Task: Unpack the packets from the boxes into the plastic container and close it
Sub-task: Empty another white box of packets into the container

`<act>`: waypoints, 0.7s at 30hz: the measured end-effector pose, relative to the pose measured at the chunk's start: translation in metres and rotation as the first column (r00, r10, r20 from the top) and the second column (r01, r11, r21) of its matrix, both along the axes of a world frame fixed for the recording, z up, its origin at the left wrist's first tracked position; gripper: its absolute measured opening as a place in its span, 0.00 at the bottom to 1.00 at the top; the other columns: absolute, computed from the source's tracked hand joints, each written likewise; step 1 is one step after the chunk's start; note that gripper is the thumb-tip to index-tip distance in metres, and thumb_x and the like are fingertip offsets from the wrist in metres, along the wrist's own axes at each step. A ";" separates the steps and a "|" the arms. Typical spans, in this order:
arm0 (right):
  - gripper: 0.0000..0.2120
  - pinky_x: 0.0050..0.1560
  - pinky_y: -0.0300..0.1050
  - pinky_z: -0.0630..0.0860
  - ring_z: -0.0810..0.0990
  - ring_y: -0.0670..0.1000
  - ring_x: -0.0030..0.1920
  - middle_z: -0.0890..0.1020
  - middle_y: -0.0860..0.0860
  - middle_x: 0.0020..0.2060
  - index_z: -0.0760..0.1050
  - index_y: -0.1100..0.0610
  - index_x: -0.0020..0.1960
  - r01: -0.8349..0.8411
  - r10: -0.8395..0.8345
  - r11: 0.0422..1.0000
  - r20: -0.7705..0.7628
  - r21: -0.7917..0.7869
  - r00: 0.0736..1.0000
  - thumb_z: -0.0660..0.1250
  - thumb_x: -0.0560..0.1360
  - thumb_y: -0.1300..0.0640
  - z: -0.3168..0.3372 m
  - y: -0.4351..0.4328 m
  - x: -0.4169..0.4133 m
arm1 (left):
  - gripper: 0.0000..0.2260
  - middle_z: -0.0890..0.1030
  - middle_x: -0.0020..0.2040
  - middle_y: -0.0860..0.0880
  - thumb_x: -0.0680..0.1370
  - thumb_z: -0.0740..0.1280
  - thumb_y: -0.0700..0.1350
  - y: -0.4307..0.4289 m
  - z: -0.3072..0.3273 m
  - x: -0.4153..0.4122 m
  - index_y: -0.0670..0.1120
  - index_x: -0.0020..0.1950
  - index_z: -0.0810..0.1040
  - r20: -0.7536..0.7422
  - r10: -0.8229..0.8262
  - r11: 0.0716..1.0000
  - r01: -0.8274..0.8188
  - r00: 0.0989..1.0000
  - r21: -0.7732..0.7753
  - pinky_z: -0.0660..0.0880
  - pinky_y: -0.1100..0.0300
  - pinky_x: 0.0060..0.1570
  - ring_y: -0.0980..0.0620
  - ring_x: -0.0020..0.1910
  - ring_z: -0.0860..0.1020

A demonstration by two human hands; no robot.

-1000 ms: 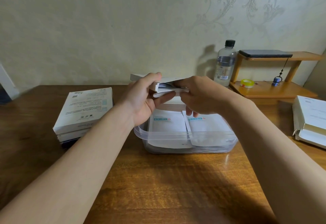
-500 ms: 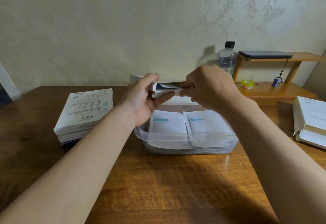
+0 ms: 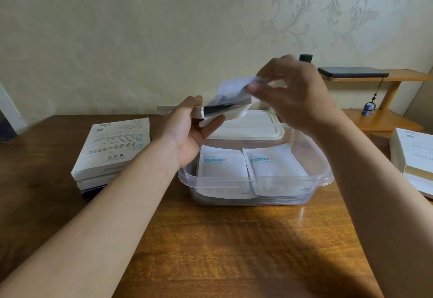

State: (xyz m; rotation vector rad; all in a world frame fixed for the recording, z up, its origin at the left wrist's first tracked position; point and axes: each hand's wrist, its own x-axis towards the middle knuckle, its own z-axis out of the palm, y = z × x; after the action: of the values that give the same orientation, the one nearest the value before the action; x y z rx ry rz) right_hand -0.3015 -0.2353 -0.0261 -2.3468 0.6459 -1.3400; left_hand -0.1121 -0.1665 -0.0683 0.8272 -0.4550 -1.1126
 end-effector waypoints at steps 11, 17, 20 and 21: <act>0.10 0.39 0.47 0.72 0.73 0.50 0.36 0.77 0.46 0.31 0.75 0.51 0.36 -0.062 -0.139 0.951 0.596 0.304 0.791 0.73 0.74 0.56 0.003 -0.011 -0.003 | 0.04 0.75 0.50 0.40 0.79 0.70 0.37 -0.008 -0.003 0.003 0.39 0.50 0.76 -0.048 0.070 0.997 -0.069 0.996 0.024 0.83 0.49 0.40 0.42 0.40 0.81; 0.09 0.36 0.39 0.69 0.70 0.45 0.31 0.73 0.44 0.31 0.74 0.52 0.39 0.272 -0.327 0.930 0.215 0.248 0.920 0.72 0.74 0.52 -0.011 -0.028 -0.004 | 0.05 0.78 0.41 0.43 0.79 0.70 0.38 -0.005 -0.002 0.000 0.39 0.50 0.75 -0.031 0.113 0.994 -0.113 0.993 -0.006 0.85 0.50 0.42 0.44 0.43 0.82; 0.07 0.31 0.34 0.65 0.71 0.41 0.33 0.74 0.44 0.34 0.75 0.52 0.44 0.413 -0.410 0.899 -0.051 0.144 0.911 0.70 0.77 0.50 -0.015 -0.025 -0.004 | 0.05 0.81 0.45 0.42 0.80 0.69 0.38 -0.003 -0.001 -0.003 0.39 0.54 0.75 -0.044 0.141 0.990 -0.142 0.989 -0.021 0.85 0.49 0.46 0.44 0.47 0.83; 0.08 0.30 0.32 0.64 0.71 0.41 0.34 0.74 0.44 0.34 0.74 0.53 0.45 0.432 -0.420 0.894 -0.116 0.118 0.900 0.69 0.78 0.50 -0.016 -0.023 -0.004 | 0.06 0.80 0.46 0.41 0.80 0.70 0.38 -0.003 -0.001 -0.003 0.39 0.55 0.75 -0.045 0.146 0.989 -0.147 0.988 -0.024 0.85 0.49 0.46 0.44 0.49 0.83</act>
State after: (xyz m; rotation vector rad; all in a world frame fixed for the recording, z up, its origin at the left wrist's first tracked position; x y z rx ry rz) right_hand -0.3053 -0.2587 -0.0421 -2.2370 1.3025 -1.3091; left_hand -0.1151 -0.1698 -0.0689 0.7980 -0.3666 -0.9840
